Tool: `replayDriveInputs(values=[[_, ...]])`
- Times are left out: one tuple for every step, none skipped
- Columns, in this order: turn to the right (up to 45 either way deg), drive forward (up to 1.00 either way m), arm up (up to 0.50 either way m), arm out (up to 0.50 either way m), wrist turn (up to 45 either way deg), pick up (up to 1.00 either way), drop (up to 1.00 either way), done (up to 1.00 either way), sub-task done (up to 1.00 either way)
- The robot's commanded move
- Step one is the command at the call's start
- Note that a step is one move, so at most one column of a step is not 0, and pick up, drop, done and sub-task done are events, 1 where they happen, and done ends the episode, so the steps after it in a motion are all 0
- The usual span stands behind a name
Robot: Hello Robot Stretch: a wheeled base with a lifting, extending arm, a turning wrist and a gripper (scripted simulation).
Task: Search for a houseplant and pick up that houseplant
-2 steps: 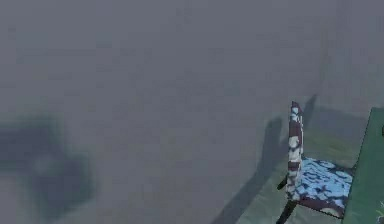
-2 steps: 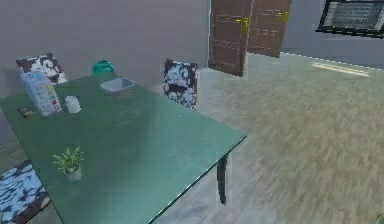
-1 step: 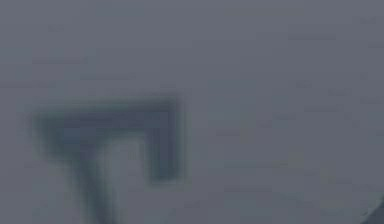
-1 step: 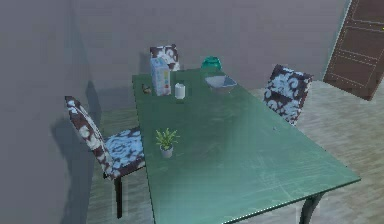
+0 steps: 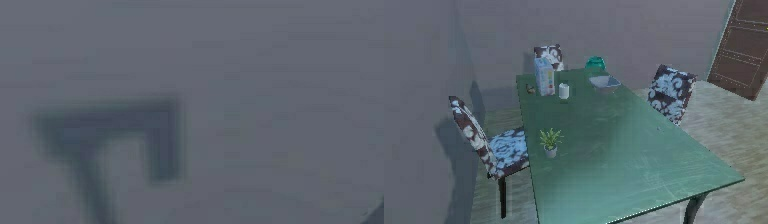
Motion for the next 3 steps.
replayDriveInputs(values=[[0.0, 0.0, 0.26, 0.0, 0.0, 0.0, 0.0, 0.0, 0.0], [0.0, 0.0, 0.0, 0.5, 0.0, 0.0, 0.0, 0.0, 0.0], [0.0, 0.0, 0.0, 0.0, 45.0, 0.0, 0.0, 0.0, 0.0]])
